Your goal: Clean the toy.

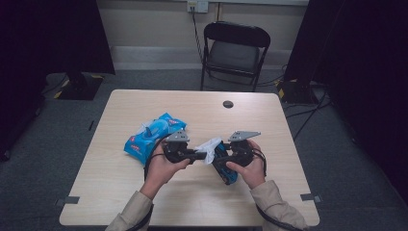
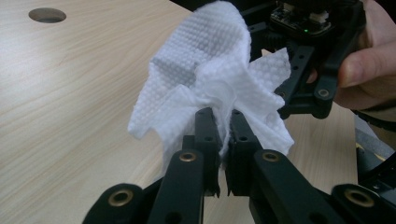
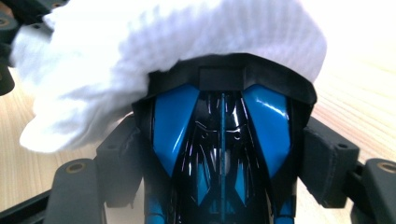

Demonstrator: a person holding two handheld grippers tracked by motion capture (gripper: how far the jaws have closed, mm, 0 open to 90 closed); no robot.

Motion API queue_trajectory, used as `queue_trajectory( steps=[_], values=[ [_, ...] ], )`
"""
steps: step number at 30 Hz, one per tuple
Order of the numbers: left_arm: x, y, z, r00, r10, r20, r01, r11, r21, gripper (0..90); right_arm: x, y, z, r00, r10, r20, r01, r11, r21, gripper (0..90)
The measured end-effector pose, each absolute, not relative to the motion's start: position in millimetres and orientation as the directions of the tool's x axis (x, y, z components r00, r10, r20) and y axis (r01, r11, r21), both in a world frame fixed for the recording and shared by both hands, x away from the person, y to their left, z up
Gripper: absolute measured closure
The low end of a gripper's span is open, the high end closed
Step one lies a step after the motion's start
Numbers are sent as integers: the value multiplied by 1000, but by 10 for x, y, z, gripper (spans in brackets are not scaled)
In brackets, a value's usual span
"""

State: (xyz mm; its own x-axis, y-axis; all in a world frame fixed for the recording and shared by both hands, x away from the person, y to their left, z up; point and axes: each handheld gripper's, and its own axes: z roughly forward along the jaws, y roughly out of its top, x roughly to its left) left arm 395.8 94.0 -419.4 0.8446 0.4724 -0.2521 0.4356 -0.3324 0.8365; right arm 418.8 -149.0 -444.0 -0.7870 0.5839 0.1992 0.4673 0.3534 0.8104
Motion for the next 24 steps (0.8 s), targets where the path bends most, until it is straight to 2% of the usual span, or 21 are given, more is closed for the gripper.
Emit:
queue_trajectory(
  steps=[5,14,24],
  values=[
    [3931,933,-4181,852,464,-244,422,-331,844,855,4201,-1544,-4459,-777,595,206,479,346,807,256],
    [4074,1118,-4117,799,546,-252,440,-245,864,854,4173,-1550,-4437,-784,586,207,470,340,815,256],
    [4251,1069,-4027,772,586,-247,440,-212,873,854,4122,-1512,-4412,-801,565,199,453,355,818,256]
  ],
)
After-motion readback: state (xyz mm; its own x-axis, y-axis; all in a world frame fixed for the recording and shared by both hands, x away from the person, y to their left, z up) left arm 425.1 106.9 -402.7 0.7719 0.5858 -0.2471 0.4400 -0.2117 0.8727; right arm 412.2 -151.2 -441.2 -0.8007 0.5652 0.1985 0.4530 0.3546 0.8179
